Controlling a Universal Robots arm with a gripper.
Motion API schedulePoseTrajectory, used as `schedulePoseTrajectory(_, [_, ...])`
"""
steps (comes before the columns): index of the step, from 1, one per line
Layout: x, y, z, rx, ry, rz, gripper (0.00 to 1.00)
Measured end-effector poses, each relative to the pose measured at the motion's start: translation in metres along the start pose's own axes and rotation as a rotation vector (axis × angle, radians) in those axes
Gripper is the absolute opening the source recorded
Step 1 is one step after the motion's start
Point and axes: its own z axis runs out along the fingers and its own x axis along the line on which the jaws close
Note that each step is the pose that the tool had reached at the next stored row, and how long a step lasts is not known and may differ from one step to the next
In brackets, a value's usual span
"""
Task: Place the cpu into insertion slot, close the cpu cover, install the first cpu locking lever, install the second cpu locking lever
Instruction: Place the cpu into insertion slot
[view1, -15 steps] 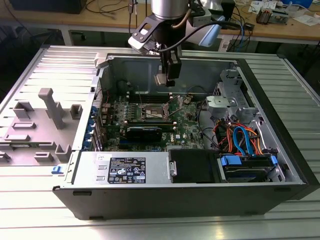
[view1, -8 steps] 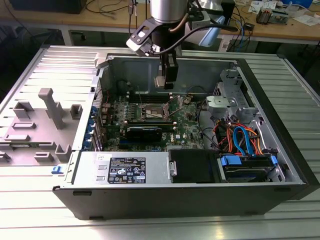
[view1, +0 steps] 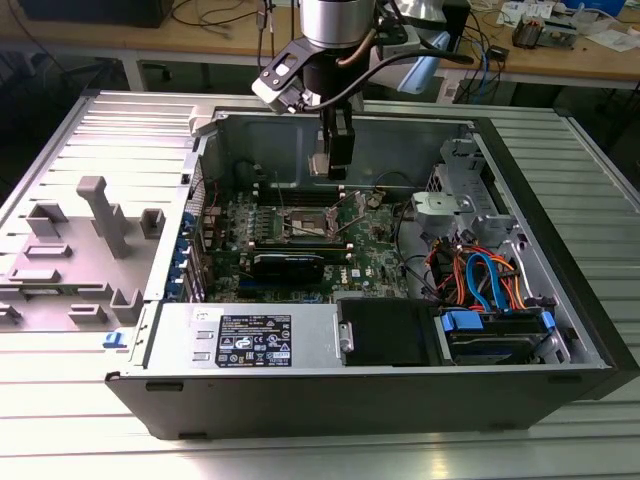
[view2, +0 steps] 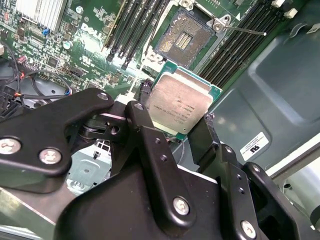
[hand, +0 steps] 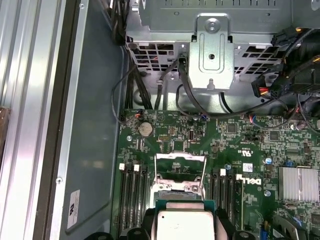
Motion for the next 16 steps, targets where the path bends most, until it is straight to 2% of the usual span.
schedulePoseTrajectory(9, [0.0000,0.0000,0.0001,-0.0001,-0.0002,0.003,0.55])
schedulePoseTrajectory(16, [-0.0001,-0.0002,0.0030,-0.0004,-0.0055,0.067,0.55])
